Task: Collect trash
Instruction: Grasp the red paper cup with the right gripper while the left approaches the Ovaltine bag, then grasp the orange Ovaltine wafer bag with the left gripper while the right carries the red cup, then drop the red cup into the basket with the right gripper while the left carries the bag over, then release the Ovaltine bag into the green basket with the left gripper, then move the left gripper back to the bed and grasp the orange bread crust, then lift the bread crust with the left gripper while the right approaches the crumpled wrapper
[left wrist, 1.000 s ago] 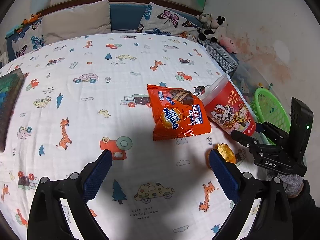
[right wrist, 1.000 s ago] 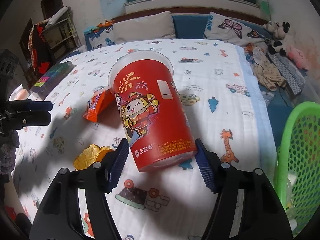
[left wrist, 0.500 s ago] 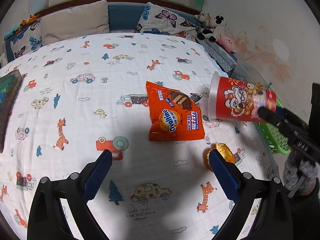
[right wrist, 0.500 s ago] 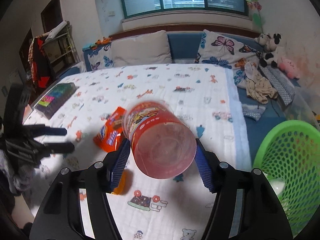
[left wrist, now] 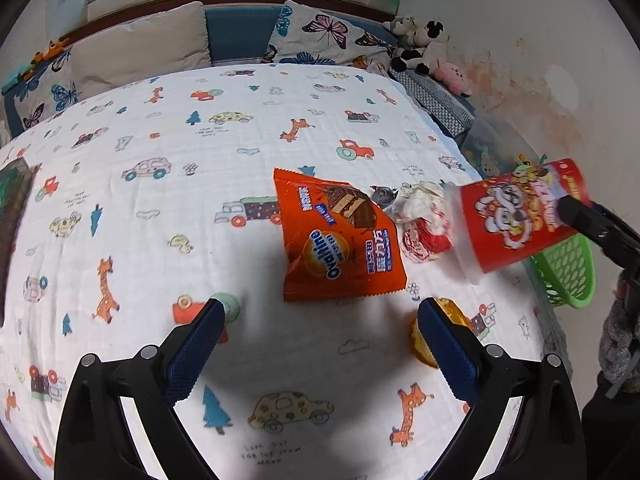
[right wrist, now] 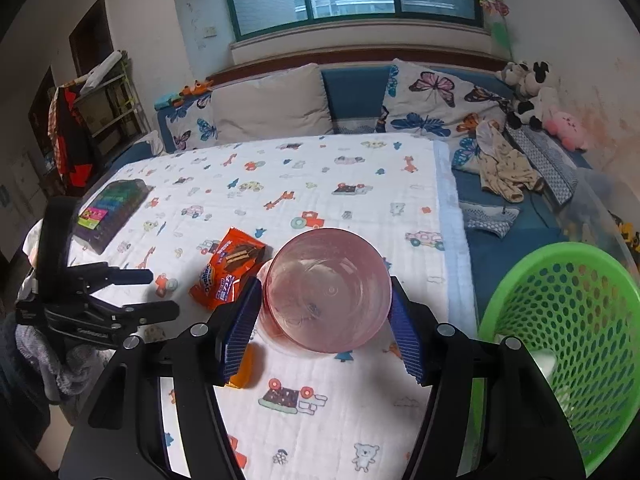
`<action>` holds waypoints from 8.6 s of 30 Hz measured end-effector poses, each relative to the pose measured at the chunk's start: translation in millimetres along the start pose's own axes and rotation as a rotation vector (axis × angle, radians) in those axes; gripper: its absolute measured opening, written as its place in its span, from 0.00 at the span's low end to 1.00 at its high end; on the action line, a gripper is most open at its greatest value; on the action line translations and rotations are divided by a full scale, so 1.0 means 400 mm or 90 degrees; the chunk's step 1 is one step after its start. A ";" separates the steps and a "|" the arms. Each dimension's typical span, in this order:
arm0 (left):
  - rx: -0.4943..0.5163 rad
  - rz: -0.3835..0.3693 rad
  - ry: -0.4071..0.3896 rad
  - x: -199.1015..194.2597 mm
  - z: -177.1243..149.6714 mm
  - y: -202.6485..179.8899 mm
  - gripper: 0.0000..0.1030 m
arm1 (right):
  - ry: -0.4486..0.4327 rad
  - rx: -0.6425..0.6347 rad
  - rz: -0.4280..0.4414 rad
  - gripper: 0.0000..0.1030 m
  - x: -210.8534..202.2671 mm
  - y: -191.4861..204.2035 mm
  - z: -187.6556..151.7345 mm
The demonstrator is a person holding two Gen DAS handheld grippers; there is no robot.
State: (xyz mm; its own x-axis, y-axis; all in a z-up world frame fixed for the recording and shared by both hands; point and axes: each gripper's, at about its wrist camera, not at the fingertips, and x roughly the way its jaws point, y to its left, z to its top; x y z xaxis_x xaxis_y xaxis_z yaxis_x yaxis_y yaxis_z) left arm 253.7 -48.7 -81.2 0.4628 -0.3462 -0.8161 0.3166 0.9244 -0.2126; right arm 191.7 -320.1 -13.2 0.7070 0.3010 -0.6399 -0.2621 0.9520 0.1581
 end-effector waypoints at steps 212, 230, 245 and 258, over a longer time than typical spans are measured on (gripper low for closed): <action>0.035 0.046 -0.047 -0.070 -0.095 -0.102 0.39 | -0.007 0.093 -0.039 0.79 -0.046 -0.001 -0.180; 0.008 0.062 -0.064 -0.129 -0.115 -0.025 0.39 | 0.034 0.070 -0.014 0.79 0.118 0.069 -0.114; -0.006 0.065 -0.058 -0.129 -0.126 0.009 0.39 | 0.070 0.055 -0.015 0.79 0.269 0.093 -0.050; -0.008 0.060 -0.055 -0.121 -0.128 0.007 0.39 | 0.085 0.076 -0.014 0.61 0.318 0.086 -0.041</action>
State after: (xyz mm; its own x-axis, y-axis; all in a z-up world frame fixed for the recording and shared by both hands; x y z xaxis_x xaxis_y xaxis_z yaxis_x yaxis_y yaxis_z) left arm 189.6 -21.3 -69.8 0.5591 -0.2702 -0.7838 0.2579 0.9552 -0.1453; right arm 261.9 -250.1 -101.6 0.6161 0.2772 -0.7373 -0.1620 0.9606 0.2258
